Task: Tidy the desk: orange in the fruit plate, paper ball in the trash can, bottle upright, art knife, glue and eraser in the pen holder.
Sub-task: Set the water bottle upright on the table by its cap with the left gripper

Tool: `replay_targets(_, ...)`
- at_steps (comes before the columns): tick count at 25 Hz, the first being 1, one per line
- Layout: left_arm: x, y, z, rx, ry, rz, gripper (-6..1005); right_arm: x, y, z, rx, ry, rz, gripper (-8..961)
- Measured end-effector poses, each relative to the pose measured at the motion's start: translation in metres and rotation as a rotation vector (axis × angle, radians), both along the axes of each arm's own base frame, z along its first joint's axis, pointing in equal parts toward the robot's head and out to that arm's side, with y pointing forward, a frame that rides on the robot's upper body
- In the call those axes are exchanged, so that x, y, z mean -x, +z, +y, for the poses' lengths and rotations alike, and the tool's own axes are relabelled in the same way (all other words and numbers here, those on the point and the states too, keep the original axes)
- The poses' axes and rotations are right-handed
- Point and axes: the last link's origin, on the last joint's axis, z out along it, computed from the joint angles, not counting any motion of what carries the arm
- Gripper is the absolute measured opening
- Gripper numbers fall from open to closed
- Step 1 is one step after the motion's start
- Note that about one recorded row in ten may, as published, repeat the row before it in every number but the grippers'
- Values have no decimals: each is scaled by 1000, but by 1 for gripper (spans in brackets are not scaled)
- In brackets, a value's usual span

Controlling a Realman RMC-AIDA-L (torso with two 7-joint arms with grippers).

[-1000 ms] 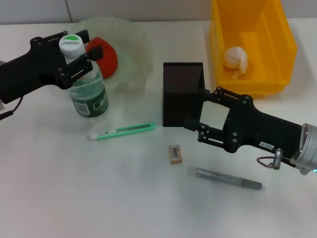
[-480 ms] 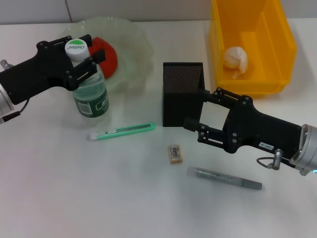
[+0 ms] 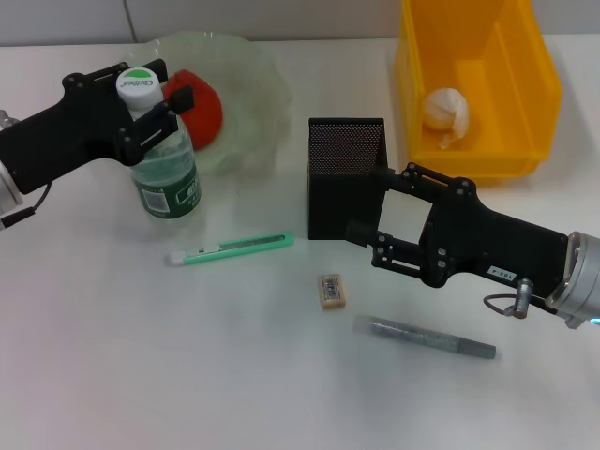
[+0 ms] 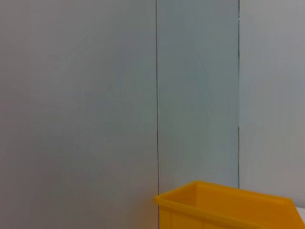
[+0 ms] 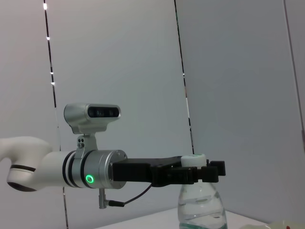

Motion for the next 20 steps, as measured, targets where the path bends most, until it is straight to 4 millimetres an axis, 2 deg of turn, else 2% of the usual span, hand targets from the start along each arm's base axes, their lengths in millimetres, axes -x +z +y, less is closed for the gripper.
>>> replay_targets(20,2,-6,-1,23,17,-6,492,0,0,0,-1,-1,3,721)
